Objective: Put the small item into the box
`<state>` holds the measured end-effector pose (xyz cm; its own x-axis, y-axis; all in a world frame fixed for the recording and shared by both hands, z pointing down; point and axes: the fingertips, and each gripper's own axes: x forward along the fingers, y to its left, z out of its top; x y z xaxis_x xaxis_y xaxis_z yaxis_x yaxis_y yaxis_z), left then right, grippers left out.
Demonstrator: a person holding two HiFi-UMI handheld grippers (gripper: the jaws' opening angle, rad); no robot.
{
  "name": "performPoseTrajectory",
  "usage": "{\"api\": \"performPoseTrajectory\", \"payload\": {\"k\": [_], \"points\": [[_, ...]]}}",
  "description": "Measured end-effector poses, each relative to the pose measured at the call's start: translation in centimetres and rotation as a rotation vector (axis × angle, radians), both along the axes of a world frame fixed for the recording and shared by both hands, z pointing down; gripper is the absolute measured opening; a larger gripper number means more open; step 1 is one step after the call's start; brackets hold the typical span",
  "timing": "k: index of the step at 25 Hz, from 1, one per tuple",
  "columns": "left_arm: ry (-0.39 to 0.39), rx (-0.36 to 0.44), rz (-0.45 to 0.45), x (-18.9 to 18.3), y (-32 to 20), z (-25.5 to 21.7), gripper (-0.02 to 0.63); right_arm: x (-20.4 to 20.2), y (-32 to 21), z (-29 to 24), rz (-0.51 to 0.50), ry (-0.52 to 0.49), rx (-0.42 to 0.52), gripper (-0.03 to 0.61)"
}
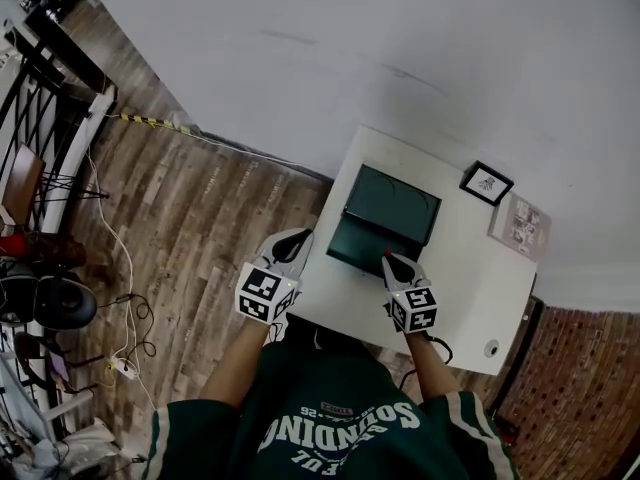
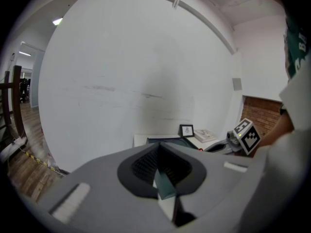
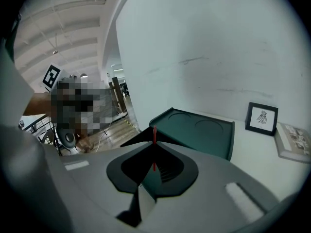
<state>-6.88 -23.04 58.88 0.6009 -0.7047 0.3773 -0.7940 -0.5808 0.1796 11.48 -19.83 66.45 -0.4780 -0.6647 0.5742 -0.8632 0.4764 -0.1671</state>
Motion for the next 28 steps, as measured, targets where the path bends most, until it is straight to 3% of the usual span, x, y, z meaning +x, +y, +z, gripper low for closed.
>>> {"api": "performPoseTrajectory", "payload": {"k": [15,28], "points": [[-0.017,-0.036,-0.110,-5.0,1.6,1.3,0.051,-1.2,-1.6,6.2,-0.066,0.161,-0.210,0.012],[-0.025,-0.048,-0.149,-6.7,2.0,1.5,0.051,-1.6,-1.7,10.8,-0.134,0.260,-0.402,0.012]]}}
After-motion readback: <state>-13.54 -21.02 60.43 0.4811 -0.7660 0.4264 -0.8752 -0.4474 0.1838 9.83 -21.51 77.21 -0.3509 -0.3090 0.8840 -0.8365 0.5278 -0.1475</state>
